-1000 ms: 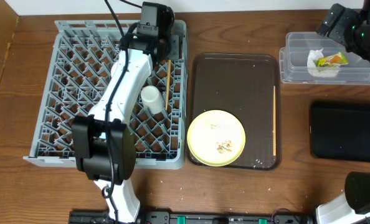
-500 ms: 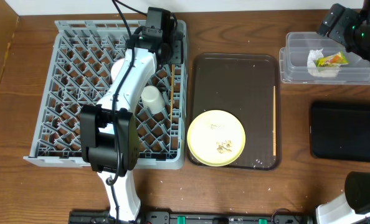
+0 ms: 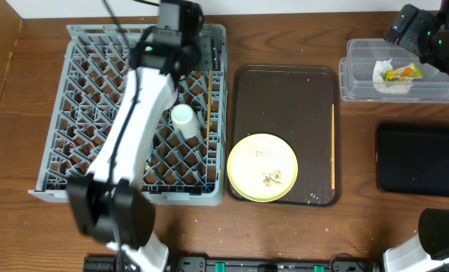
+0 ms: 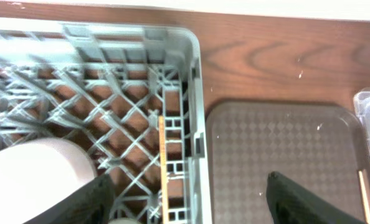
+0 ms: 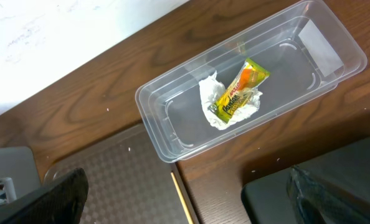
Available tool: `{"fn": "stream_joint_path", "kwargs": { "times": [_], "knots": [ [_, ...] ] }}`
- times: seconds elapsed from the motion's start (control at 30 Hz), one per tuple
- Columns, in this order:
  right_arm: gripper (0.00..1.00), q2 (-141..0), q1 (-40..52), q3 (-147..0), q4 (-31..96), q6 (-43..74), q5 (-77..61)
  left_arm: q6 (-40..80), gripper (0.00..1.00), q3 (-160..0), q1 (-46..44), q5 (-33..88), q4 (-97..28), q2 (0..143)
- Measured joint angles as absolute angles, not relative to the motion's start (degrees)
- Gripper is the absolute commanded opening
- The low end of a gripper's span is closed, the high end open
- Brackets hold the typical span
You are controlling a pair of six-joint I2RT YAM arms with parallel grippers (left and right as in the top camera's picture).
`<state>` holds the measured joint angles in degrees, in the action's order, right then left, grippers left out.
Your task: Sort waste into correct bins and load items into the dishwasher
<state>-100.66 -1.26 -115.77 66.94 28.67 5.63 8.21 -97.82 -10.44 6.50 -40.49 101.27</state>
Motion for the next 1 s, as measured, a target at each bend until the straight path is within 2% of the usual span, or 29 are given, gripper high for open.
{"fn": "stream_joint_path", "kwargs": {
  "times": [0.17,0.47,0.5,0.7,0.77,0.87,1.0],
  "knots": [
    [0.99,-100.66,-1.26,-115.77,65.65,29.19,5.61,12.58,0.82,-97.82,-5.5,3.14,-44.97,94.87],
    [0.99,-100.66,-1.26,-115.77,63.92,32.18,4.14,21.87,0.83,-97.8,12.45,0.03,-57.21,93.47],
    [0.99,-100.66,-1.26,-115.77,64.18,31.53,2.83,22.9,0.9,-97.8,13.87,-0.03,-57.74,93.47],
    [0.99,-100.77,1.91,-112.33,67.61,22.33,-6.9,26.79,0.91,-97.8,19.66,-0.3,-58.26,93.47],
    [0.93,-101.06,4.38,-108.62,68.38,20.75,-7.81,27.24,0.91,-97.8,20.58,-0.38,-58.28,93.47],
    [0.74,-102.13,8.45,-100.47,67.77,19.03,-8.43,27.44,0.91,-97.8,21.45,-0.36,-58.13,93.47],
    [0.59,-104.75,12.08,-90.54,65.41,18.35,-8.78,28.08,0.91,-97.8,22.96,-0.3,-58.13,93.47]
  ]
}}
